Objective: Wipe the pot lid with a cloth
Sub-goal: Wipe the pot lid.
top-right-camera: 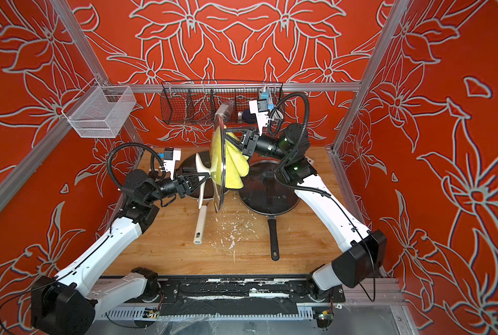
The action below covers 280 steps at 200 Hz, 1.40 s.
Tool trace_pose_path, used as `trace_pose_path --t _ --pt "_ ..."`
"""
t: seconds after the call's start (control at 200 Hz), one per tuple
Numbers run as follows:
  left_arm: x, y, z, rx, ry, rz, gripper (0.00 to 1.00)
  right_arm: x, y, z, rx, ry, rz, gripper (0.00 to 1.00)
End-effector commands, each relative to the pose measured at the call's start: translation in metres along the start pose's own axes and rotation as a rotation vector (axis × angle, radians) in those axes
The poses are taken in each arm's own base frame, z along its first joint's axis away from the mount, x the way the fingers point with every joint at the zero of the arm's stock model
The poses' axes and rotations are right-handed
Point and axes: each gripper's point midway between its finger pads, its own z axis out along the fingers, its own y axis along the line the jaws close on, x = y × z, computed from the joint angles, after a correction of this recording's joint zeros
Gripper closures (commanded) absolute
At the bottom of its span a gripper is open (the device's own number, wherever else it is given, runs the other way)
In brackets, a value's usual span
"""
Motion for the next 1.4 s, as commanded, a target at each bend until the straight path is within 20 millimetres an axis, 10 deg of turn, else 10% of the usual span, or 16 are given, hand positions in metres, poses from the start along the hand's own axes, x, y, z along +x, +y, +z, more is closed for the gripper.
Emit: trace_pose_path --t 0.0,0.37,0.611,1.091,1.396 --pt "-0.035 -0.067 -0.009 0.180 -0.085 0.262 1.00 -0.018 -0.015 0.009 0.015 -0.035 -0.028 1.00" --pt "-0.050 -0.087 -0.011 0.212 -0.105 0.308 1.00 0.025 -0.097 0.028 0.035 -0.002 0.134 1.00" --pt "-0.056 -0.088 -0.009 0.213 -0.114 0.324 1.00 0.068 -0.117 0.021 0.008 -0.012 0.252 1.00" --pt "-0.053 -0.050 0.002 0.104 -0.141 0.306 1.00 0.103 -0.056 -0.013 -0.150 -0.034 0.386 1.00" --pt "-0.040 -0.026 0.007 0.042 -0.103 0.282 1.00 0.081 -0.005 -0.038 -0.176 -0.081 0.334 1.00"
